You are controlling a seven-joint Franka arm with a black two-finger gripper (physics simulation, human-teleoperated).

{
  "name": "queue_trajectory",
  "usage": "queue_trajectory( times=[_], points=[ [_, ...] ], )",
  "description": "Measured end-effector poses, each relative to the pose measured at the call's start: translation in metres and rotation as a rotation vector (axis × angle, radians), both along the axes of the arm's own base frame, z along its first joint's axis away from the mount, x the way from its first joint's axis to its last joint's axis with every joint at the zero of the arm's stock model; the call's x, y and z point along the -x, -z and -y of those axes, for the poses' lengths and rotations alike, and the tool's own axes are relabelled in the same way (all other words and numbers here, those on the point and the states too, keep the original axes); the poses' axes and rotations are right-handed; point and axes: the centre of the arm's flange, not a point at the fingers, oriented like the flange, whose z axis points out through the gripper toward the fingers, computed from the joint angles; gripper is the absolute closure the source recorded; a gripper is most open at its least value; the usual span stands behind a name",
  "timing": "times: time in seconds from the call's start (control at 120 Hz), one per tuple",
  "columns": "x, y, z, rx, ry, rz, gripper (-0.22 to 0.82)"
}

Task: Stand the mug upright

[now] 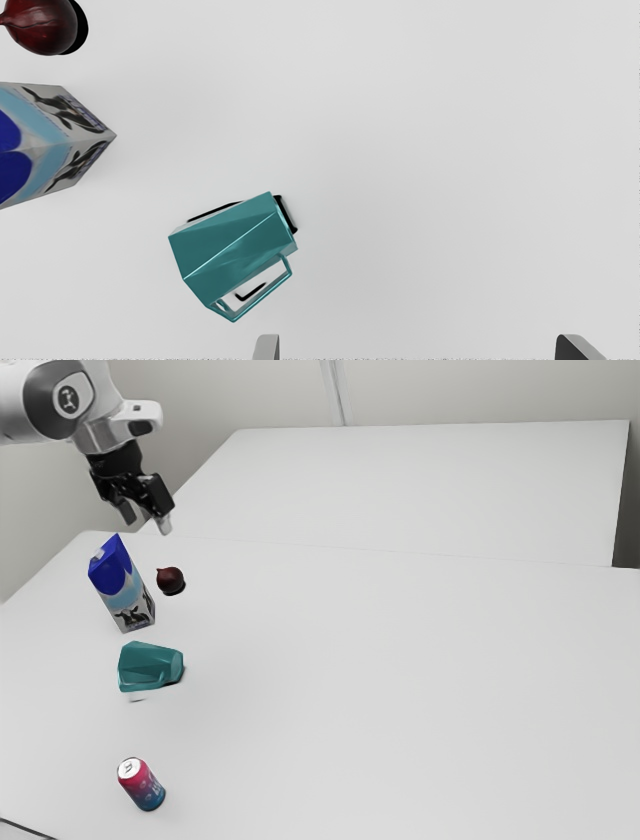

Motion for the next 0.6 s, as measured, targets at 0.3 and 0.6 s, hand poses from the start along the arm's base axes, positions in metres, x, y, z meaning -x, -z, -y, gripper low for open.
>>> queue_trajectory(
  times=[0.3,0.6],
  points=[
    [0.033,0.044,-0.068,0.105,-0.181,-0.058,0.0],
    [0.049,0.108,-0.139,0.363,-0.393,-0.084,0.0]
  ],
)
